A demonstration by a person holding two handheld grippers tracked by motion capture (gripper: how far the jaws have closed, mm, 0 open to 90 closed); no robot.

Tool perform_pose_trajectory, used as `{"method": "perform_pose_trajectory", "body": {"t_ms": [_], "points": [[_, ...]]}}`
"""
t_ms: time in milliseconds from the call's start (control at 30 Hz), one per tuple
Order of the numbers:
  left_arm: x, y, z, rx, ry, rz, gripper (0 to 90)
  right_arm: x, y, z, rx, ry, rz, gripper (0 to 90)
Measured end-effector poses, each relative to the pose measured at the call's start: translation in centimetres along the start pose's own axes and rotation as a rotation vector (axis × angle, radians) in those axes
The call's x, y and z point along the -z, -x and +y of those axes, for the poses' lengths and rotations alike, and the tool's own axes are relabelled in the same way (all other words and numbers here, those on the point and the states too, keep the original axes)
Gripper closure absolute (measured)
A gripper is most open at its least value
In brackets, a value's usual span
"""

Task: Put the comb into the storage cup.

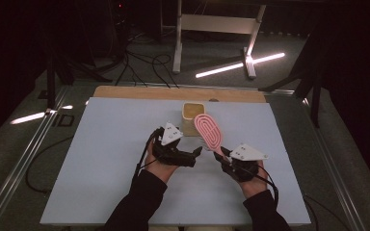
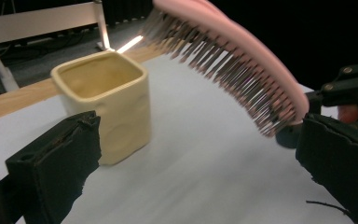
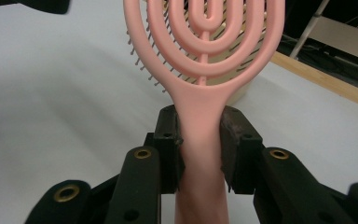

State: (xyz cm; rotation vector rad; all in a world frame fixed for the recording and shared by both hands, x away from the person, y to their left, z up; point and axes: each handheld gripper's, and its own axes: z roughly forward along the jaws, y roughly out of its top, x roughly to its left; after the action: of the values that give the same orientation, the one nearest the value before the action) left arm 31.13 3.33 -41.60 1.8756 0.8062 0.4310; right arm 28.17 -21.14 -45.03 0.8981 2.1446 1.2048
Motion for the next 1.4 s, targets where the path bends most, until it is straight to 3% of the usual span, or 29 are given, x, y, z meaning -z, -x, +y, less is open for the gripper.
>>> {"method": "perform_pose_trajectory", "body": {"t_ms": [400, 667, 1067, 1200, 1400], "points": [[-2.6, 1.1, 0.9, 0.063, 0.004, -0.052, 0.4, -0.1, -0.3, 0.0, 0.016, 0.015, 0.008, 70.2], [-3.3, 1.4, 1.3, 0.079, -0.012, -0.068, 3.2, -0.2, -0.6, 0.1, 0.018, 0.019, 0.014, 70.2], [-3.6, 1.9, 1.5, 0.125, -0.019, -0.066, 25.9, -0.3, -1.0, 0.0, 0.022, 0.028, 0.019, 70.3], [-3.6, 1.8, 1.6, 0.169, -0.018, -0.051, 35.8, -0.3, -1.0, 0.0, 0.016, 0.030, 0.013, 70.3], [-3.6, 1.8, 1.7, 0.182, -0.016, -0.048, 41.9, -0.4, -1.0, 0.0, 0.018, 0.029, 0.016, 70.2]]}}
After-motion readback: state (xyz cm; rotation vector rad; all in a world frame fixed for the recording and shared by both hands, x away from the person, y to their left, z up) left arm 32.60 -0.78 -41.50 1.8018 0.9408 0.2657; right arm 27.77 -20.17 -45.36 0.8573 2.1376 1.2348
